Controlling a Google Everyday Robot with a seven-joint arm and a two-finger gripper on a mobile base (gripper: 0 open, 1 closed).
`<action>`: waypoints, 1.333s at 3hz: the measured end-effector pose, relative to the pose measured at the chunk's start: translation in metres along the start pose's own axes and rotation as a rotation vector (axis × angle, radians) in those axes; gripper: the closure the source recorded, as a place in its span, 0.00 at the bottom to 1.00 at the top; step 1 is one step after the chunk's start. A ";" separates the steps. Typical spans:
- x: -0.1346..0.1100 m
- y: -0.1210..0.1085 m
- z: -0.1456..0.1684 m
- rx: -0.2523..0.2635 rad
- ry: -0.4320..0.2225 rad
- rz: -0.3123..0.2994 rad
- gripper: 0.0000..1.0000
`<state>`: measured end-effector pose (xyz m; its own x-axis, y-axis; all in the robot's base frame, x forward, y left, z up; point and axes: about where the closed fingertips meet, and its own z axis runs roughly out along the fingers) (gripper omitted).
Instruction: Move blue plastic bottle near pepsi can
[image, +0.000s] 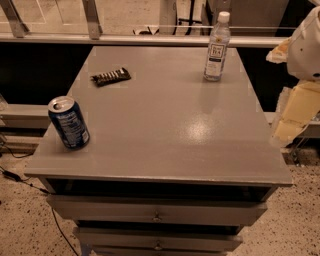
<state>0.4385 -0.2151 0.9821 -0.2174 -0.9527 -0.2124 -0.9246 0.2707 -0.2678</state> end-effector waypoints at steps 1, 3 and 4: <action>-0.001 -0.001 -0.001 0.007 -0.004 -0.001 0.00; 0.013 -0.040 0.017 0.112 -0.117 0.064 0.00; 0.016 -0.110 0.043 0.184 -0.291 0.152 0.00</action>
Offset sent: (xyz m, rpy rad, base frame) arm 0.0299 -0.0106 -0.0123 0.0754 -0.1147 -0.0500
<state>0.5499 -0.2537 0.9680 -0.2256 -0.8276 -0.5139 -0.8110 0.4519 -0.3717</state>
